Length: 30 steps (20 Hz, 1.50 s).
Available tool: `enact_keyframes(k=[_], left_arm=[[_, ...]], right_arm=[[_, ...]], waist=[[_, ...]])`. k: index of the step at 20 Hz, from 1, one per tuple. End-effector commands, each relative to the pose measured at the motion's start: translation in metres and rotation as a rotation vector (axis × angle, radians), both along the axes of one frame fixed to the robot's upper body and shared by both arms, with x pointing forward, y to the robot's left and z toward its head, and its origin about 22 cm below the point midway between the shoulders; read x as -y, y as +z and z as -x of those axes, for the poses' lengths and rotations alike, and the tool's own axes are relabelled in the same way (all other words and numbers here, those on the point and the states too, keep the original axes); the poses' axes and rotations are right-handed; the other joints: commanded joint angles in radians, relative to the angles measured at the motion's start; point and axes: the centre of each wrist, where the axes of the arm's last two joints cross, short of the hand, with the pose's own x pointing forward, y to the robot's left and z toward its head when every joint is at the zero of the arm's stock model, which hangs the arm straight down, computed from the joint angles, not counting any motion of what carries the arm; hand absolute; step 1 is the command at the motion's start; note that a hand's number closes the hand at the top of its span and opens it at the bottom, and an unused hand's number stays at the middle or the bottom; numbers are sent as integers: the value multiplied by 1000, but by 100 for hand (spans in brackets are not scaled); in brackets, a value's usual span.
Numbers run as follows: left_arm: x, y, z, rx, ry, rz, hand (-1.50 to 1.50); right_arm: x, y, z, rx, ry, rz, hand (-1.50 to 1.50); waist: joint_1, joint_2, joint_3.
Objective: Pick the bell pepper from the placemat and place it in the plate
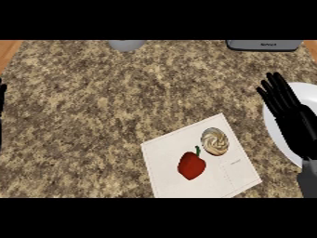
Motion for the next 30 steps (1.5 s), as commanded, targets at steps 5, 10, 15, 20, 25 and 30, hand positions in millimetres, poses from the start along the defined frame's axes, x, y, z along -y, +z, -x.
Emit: enact_keyframes(k=[5, 10, 15, 20, 25, 30], left_arm=[[12, -27, -6, -214, -105, 97, 0], [19, -53, 10, -322, -134, 193, 0], [34, -64, -19, -334, -203, 205, 0], [32, -62, -19, -344, -233, 190, 0], [28, -59, -13, -350, -225, 192, 0], [33, -69, -16, -333, -230, 197, 0]], right_arm=[[-24, 0, 30, 43, -189, 116, 150], [9, -25, 42, 118, -632, 334, -150], [-56, -77, 104, 126, -501, 398, -150], [-81, -94, 147, 71, -418, 617, -150], [-72, -42, 136, -1, -417, 730, -150], [-107, -35, 124, -79, -332, 798, -150]], waist=[[-54, 27, 1], [-108, 23, 2], [-47, 30, 2], [-36, 28, 1], [-25, 27, 1], [-22, 29, 1]])
